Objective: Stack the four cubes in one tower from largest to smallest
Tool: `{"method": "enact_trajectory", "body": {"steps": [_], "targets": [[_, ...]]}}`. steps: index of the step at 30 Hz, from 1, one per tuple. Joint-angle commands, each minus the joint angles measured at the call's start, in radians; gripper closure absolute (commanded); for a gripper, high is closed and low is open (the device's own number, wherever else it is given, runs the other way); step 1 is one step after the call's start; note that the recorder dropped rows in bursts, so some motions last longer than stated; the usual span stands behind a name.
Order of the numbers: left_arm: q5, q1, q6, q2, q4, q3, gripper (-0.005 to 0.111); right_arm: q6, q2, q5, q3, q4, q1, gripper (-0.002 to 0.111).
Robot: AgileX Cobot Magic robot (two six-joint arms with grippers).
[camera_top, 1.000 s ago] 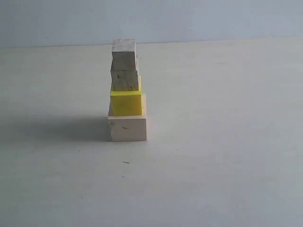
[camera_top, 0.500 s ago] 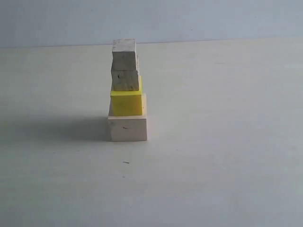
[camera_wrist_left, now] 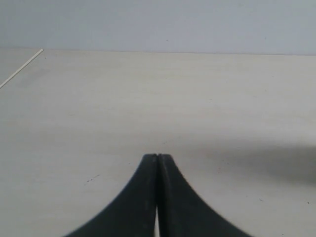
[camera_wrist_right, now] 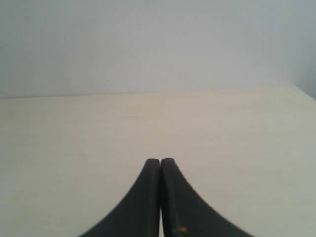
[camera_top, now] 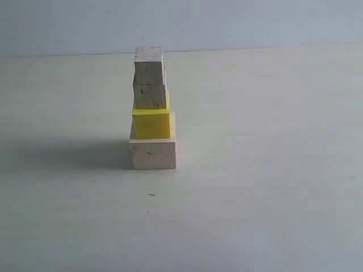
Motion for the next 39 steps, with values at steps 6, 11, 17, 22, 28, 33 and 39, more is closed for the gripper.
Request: {"method": "enact_trajectory", "body": {"steps": [6,11,17,22,28,33,39], "targets": [[-0.008,-0.007,-0.001,-0.006,-0.008,0.003,0.107,0.003,-0.051,-0.011,0.054,-0.014,-0.005,0.108],[-0.008,-0.007,-0.001,-0.006,-0.008,0.003,0.107,0.001,-0.051,0.038,0.054,-0.014,-0.005,0.108],[-0.008,-0.007,-0.001,-0.006,-0.008,0.003,0.107,-0.001,-0.051,0.054,0.054,-0.014,-0.005,0.108],[-0.008,-0.007,-0.001,-0.006,-0.008,0.003,0.107,0.004,-0.051,0.057,0.054,0.008,-0.005,0.108],[-0.008,-0.007,-0.001,-0.006,-0.008,0.003,0.107,0.004,-0.051,0.057,0.054,0.025,-0.005,0.108],[-0.008,-0.007,-0.001,-0.006,-0.008,0.003,0.107,0.001,-0.051,0.057,0.054,0.024,-0.005,0.108],[-0.008,-0.007,-0.001,-0.006,-0.008,0.003,0.107,0.003,-0.051,0.057,0.054,0.024,-0.005,0.108]]}}
